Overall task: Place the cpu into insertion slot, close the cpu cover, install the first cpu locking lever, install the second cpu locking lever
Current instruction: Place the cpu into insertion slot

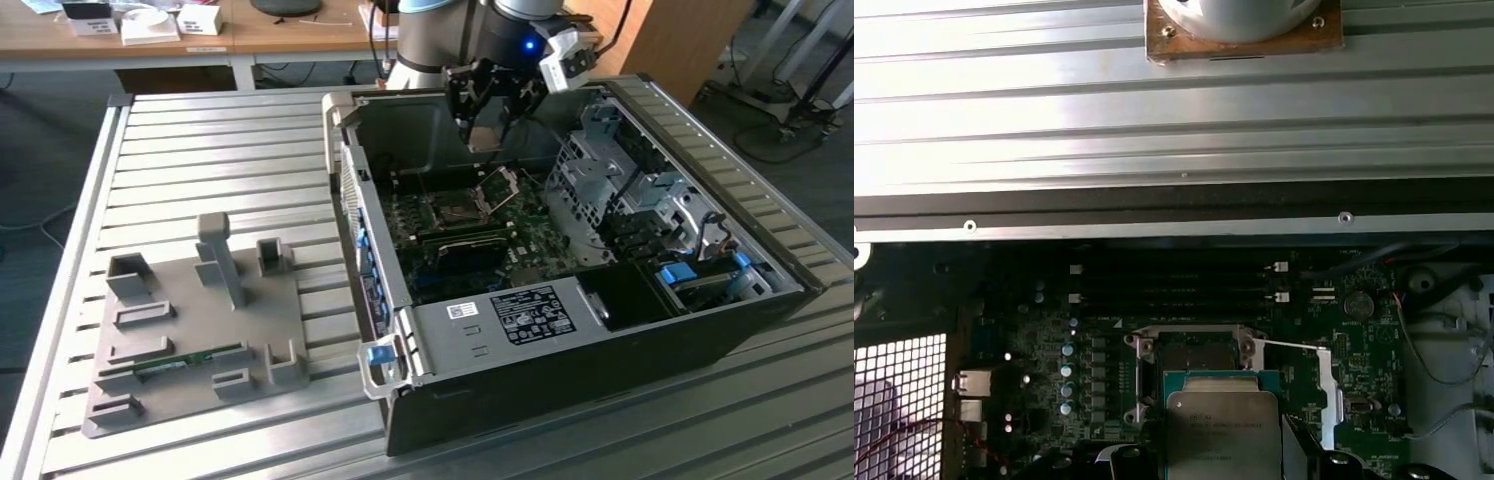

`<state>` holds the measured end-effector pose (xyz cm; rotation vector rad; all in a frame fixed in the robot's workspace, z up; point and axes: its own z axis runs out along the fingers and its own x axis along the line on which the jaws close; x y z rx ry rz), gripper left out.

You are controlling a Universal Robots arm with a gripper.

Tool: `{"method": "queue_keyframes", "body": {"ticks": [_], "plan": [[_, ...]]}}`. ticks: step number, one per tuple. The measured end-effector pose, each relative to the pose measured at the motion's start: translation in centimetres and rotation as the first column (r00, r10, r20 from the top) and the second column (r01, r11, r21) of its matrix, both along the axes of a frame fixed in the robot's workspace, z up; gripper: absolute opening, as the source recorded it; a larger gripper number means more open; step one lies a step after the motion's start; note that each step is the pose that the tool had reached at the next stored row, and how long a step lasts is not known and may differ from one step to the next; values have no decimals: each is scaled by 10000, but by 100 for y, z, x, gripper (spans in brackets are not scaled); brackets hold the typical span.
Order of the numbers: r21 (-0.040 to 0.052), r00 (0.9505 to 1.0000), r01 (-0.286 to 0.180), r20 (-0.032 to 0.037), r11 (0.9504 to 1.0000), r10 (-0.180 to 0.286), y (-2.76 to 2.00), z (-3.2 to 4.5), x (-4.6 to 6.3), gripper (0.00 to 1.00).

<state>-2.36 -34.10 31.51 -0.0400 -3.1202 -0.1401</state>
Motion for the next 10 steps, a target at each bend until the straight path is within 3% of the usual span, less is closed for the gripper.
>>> {"method": "queue_keyframes", "body": {"ticks": [10], "plan": [[-3,10000,0,0,10000,0,0,-92,-2,54]]}}
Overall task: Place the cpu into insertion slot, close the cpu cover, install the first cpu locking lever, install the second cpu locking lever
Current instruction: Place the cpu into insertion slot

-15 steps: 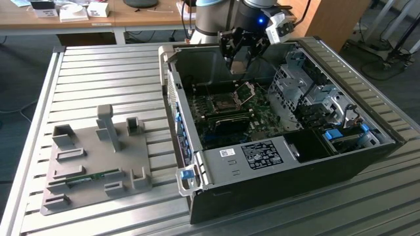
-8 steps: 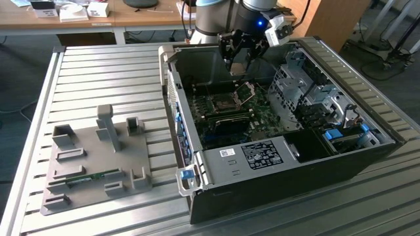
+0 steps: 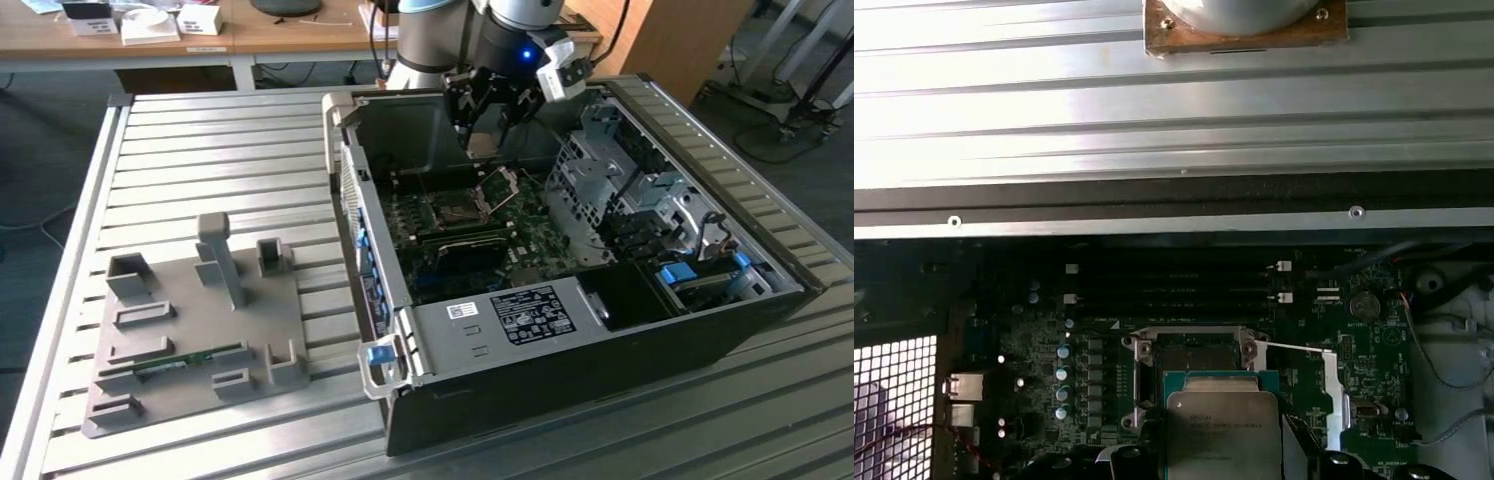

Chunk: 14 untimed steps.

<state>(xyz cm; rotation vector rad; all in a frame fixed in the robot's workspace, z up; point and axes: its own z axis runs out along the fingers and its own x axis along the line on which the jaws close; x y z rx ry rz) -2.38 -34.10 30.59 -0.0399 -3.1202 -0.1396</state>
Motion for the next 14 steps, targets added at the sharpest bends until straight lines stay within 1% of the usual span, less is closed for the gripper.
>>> {"method": "queue_keyframes", "body": {"ticks": [9,14], "plan": [[-2,10000,0,0,10000,0,0,-76,0,54],[-4,10000,1,0,10000,-1,0,-87,0,54]]}}
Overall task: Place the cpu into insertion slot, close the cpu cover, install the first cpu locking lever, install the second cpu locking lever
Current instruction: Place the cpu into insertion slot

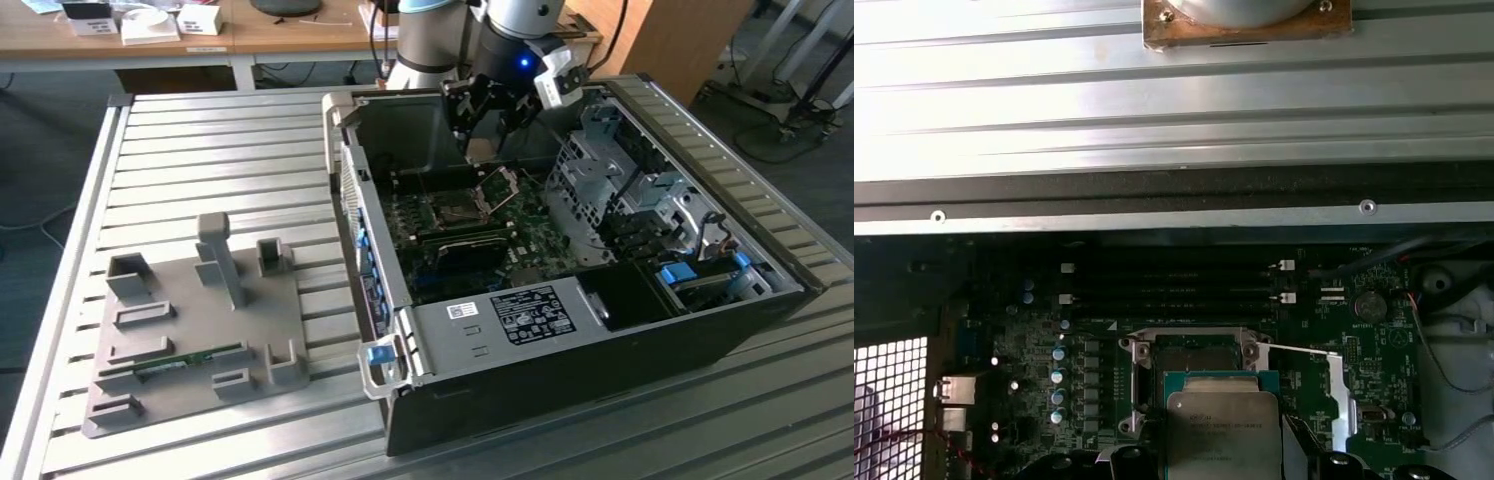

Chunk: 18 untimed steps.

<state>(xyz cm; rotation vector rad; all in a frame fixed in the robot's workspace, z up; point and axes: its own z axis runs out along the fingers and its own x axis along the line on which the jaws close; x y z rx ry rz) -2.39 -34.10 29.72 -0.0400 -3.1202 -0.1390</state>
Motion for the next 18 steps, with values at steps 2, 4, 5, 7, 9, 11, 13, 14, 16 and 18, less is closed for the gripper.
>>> {"method": "queue_keyframes", "body": {"ticks": [2,4,5,7,9,11,13,14,16,18], "plan": [[1,10000,0,0,10000,0,0,-4,0,54],[1,10000,0,0,10000,0,0,-7,0,54],[0,10000,0,0,10000,0,0,-11,0,54],[1,10000,0,0,10000,0,0,-16,0,54],[3,10000,0,1,10000,0,0,-20,0,54],[3,10000,0,2,10000,0,0,-27,0,54],[0,10000,0,0,10000,0,0,-35,0,54],[-3,10000,0,1,10000,0,0,-39,0,54],[-7,10000,0,0,10000,0,0,-50,-1,54],[-7,10000,-1,1,10000,1,0,-66,-1,54]]}}
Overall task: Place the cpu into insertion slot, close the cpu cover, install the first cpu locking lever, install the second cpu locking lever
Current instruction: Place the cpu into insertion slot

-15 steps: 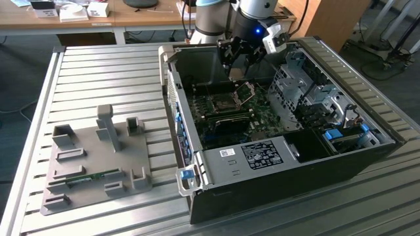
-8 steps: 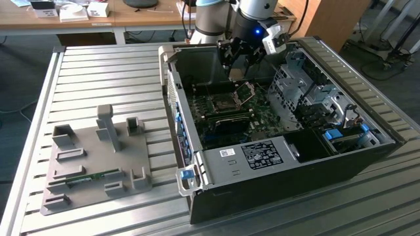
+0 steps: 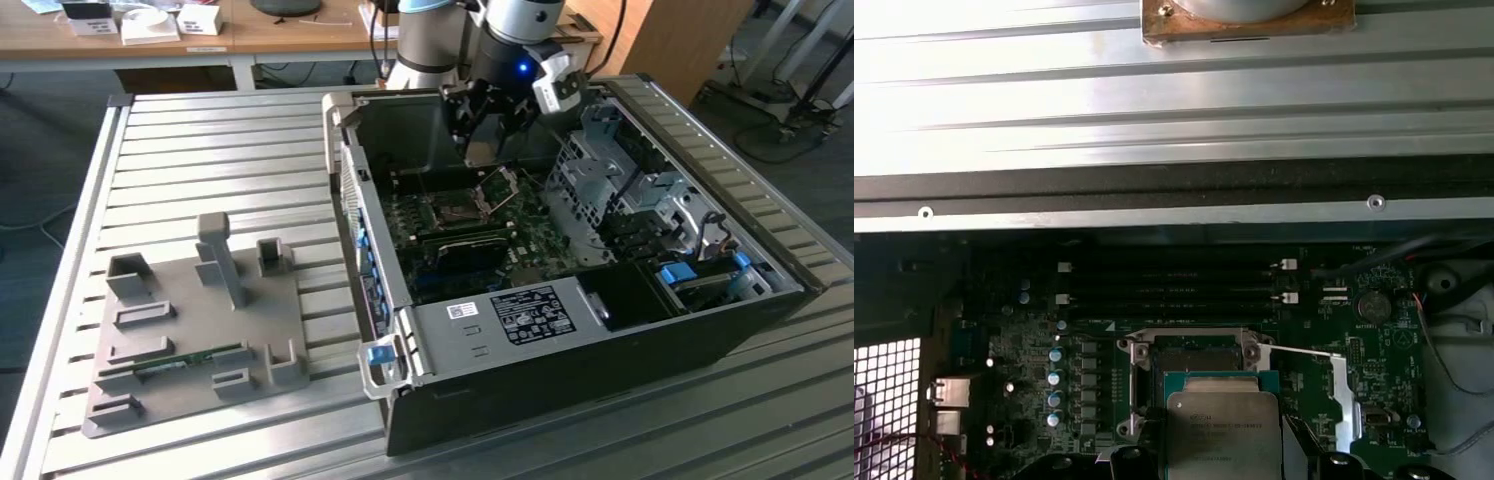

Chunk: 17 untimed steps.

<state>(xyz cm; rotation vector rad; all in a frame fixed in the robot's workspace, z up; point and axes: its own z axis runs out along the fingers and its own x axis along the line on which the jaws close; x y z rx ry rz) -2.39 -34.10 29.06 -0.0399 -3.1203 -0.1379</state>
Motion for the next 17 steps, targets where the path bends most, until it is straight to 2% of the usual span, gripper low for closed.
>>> {"method": "queue_keyframes", "body": {"ticks": [17], "plan": [[0,10000,0,0,10000,0,0,-140,-17,54]]}}
